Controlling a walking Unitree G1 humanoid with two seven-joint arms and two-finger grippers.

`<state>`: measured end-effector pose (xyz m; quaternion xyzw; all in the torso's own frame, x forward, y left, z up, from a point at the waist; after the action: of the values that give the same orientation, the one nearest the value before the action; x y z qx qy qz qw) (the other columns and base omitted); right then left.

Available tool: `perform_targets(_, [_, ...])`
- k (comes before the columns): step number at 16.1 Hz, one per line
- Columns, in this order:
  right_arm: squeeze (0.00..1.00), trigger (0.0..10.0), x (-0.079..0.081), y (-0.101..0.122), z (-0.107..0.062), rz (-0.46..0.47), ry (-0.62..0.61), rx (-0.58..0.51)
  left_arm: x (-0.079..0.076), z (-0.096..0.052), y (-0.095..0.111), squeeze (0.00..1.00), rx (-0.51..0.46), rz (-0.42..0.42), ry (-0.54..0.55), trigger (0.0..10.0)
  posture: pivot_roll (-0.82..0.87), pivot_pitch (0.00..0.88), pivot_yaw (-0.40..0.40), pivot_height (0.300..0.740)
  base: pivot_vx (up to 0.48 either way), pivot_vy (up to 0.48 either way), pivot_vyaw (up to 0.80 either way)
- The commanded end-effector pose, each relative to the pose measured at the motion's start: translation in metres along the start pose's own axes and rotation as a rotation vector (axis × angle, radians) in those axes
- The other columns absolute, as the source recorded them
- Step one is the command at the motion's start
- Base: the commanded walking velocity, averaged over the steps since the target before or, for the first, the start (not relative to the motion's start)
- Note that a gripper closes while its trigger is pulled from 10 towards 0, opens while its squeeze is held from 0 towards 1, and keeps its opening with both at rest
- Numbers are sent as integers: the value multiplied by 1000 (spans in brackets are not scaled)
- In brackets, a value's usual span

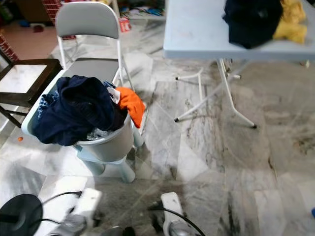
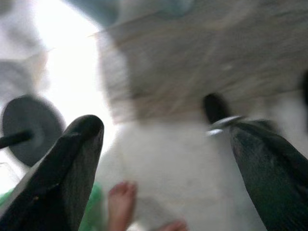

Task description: Hang hanger

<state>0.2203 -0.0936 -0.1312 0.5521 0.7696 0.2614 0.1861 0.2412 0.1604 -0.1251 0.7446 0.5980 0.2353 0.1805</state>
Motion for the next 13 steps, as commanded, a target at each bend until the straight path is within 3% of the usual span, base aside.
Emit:
perform_targets(1, [0, 10000, 5, 0, 0, 4, 11, 1, 4, -1, -9, 0, 22, -3, -7, 10000, -73, 163, 22, 740, 0, 0, 0])
perform_targets(7, [0, 10000, 6, 2, 0, -1, 20, -12, -4, -1, -8, 0, 14, -68, -74, 10000, -72, 166, 16, 740, 0, 0, 0])
perform_targets(13, [0, 10000, 7, 2, 0, 0, 22, -13, -6, -1, -6, 0, 11, -69, -97, 10000, -75, 167, 20, 740, 340, 0, 0])
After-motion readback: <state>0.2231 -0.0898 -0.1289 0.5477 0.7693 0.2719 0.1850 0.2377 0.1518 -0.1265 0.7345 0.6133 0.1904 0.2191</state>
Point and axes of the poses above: a point about 5 cm out from each wrist's last joint towards the gripper, its own z axis pointing out of the wrist towards the gripper, its own y axis along the axis of the wrist's last joint, x = y × z, the point moved 6 cm from there along z, pointing out of the wrist towards the gripper, and after that the axes turned 7 degrees about -z, right-handed, at the moved point
